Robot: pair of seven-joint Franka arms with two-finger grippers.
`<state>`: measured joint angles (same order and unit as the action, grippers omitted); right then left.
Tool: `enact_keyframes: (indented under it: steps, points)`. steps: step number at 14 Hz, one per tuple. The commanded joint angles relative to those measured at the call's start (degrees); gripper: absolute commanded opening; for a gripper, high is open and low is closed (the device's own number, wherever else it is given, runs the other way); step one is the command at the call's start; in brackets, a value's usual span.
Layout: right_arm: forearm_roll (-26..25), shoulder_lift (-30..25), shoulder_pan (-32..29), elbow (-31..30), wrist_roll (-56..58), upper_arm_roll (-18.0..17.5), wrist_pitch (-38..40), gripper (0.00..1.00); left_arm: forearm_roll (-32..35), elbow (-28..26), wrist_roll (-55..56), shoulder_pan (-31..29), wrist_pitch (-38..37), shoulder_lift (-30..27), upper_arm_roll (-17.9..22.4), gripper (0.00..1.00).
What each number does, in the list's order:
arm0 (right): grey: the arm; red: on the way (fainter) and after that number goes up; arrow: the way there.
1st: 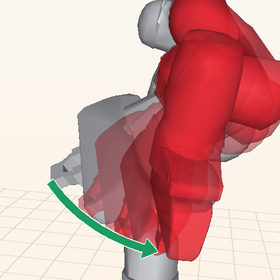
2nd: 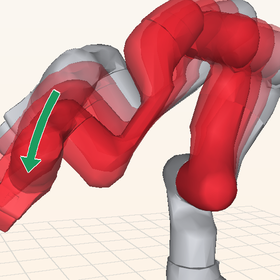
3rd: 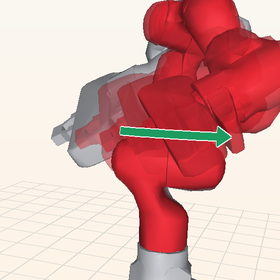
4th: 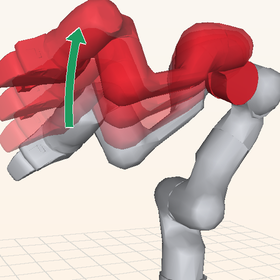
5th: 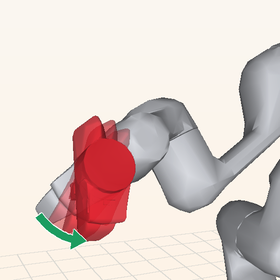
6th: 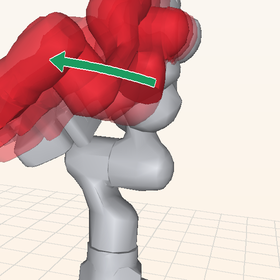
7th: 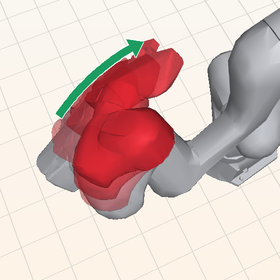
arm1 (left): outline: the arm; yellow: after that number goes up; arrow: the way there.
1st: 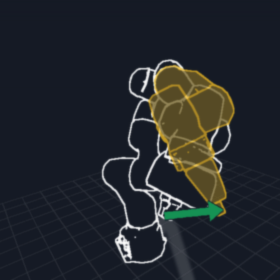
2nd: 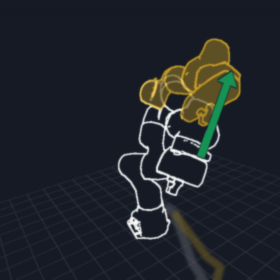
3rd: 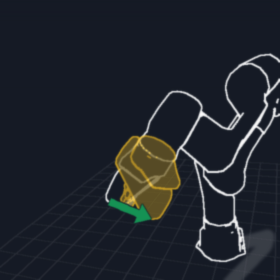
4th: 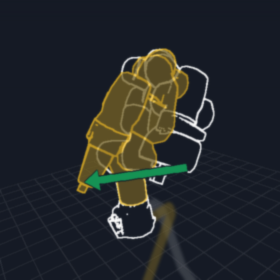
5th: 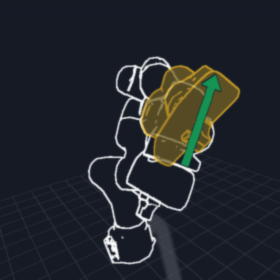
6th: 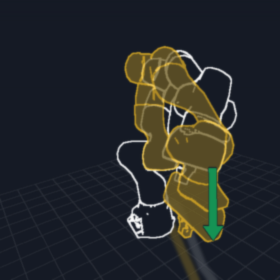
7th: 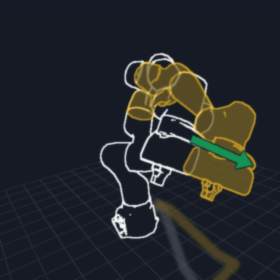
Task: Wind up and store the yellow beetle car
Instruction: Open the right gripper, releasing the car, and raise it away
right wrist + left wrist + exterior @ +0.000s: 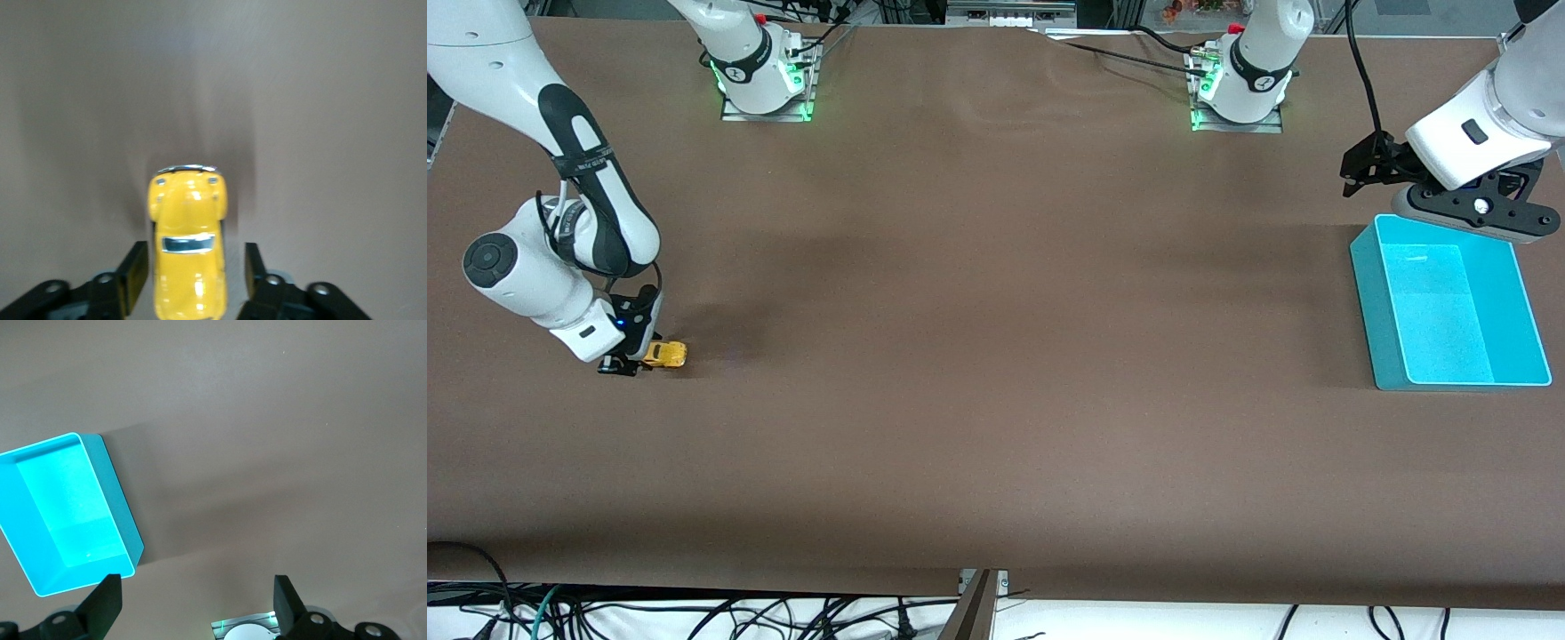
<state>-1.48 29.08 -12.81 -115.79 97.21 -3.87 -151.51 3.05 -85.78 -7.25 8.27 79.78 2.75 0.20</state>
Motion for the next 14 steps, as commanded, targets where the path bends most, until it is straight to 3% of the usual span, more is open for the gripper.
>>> enact_keyframes:
  steps: [1,4,6,14]
  points:
    - [1.5,-2.8,-0.8,6.9,-0.2,-4.7,9.2,1.0,-0.4,1.4,0.2,0.3,-1.4,0.2,0.2,1.0]
    - [2.4,-2.7,-0.5,17.8,-4.0,-5.8,23.7,1.0,-0.4,1.4,0.2,0.3,-1.5,0.2,0.3,1.0]
    - [2.4,-2.9,-0.5,20.8,-7.9,-6.2,27.1,1.0,-0.4,1.4,0.2,0.3,-1.5,0.2,0.3,1.0]
    - [2.2,-6.2,0.9,23.2,-23.4,-6.2,34.7,1.0,-0.4,1.4,0.2,0.3,-1.5,0.2,0.3,1.0]
